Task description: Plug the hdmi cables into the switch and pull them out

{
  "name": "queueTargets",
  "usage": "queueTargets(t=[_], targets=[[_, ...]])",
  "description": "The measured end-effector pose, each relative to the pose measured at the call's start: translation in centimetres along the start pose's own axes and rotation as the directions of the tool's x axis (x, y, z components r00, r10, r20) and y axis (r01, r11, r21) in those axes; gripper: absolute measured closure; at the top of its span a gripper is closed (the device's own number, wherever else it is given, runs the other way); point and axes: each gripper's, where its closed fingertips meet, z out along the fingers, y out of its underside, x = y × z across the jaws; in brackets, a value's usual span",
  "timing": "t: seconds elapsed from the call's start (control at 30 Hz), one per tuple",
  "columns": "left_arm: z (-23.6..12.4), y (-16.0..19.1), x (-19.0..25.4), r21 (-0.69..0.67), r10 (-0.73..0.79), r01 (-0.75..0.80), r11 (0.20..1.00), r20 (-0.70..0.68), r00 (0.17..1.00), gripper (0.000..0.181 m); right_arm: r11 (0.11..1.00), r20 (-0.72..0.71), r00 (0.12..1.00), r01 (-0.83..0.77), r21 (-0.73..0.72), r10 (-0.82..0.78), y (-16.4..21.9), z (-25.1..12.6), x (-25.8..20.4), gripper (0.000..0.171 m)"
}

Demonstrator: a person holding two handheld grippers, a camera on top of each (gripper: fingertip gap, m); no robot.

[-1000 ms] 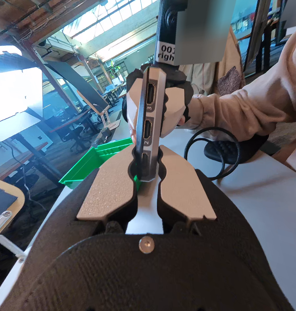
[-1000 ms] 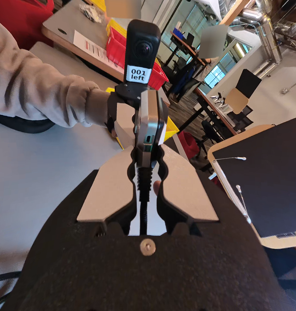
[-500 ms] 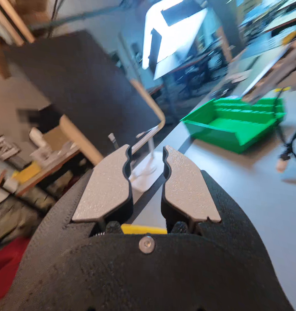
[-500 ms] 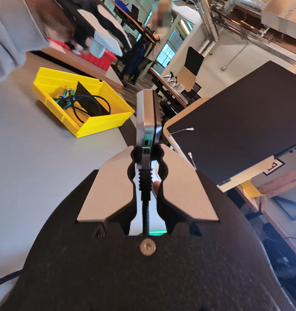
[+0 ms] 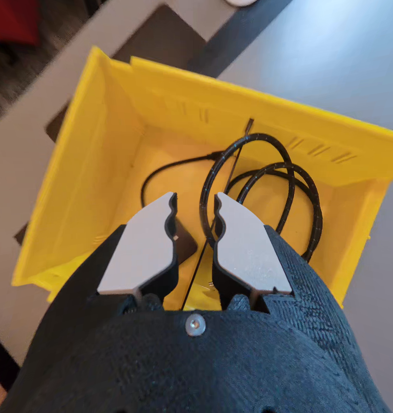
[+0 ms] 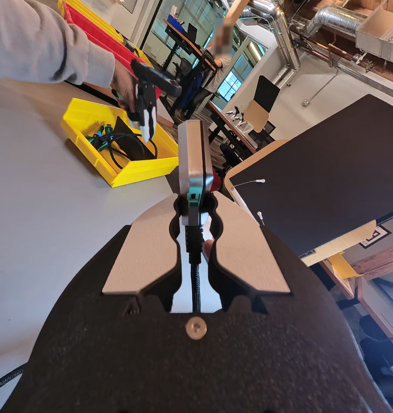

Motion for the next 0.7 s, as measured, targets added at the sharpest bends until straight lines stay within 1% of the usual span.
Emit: queueTargets(t=[0.03,0.07,0.13,0.2,0.23,0.37,0.47,0.53,0.6,0.63,0.7], targets=[[0.4,0.4,0.4,-0.031,-0.003,0.002,1.0,-0.033,0.999,0.156,1.0,-0.002,1.0,-0.002,-0.001,0.002,0.1,-0.1,0.1,0.148],[0.4,0.7,0.7,-0.059,0.02,-0.023,0.998,-0.046,0.999,0.173,1.0,-0.006,1.0,-0.005,0.0,0.005,0.1,-0.2,0.3,0.148],[-0.9,-0.3,0.1,-0.057,0.084,-0.082,0.995,0.039,0.996,0.174,1.0,-0.013,1.0,-0.011,0.007,0.011,0.1,-0.5,0.6,0.148],[-3.5,-2.1,0.4,-0.015,0.12,-0.119,0.993,0.082,0.989,0.174,1.0,-0.018,1.0,-0.018,0.016,0.018,0.0,-0.7,0.9,0.148],[-5.0,-3.0,0.1,-0.004,0.155,-0.156,0.988,0.145,0.977,0.174,1.0,-0.02,1.0,-0.022,0.022,0.022,-0.1,-0.8,1.0,0.148],[-11.8,-7.7,0.8,0.151,0.181,-0.242,0.958,0.333,0.925,0.174,0.999,-0.019,0.999,-0.027,0.038,0.028,-0.4,-0.8,0.9,0.149],[-16.2,-11.2,2.9,0.294,0.174,-0.32,0.901,0.43,0.886,0.174,0.999,-0.018,1.0,-0.019,0.035,0.02,-0.6,-0.7,0.6,0.148],[-18.2,-13.2,4.7,0.372,0.157,-0.353,0.859,0.464,0.872,0.174,0.999,-0.02,1.0,-0.013,0.033,0.014,-0.7,-0.7,0.5,0.148],[-19.3,-15.0,7.0,0.45,0.143,-0.366,0.815,0.456,0.878,0.174,0.999,-0.023,1.0,-0.013,0.032,0.014,-0.7,-0.8,0.5,0.148],[-19.3,-15.7,8.4,0.481,0.151,-0.363,0.798,0.423,0.893,0.174,0.999,-0.027,1.0,-0.013,0.033,0.014,-0.7,-0.9,0.6,0.148],[-18.3,-16.7,12.0,0.537,0.187,-0.331,0.776,0.304,0.934,0.174,0.999,-0.033,0.999,-0.017,0.035,0.018,-0.6,-1.1,0.8,0.148]])
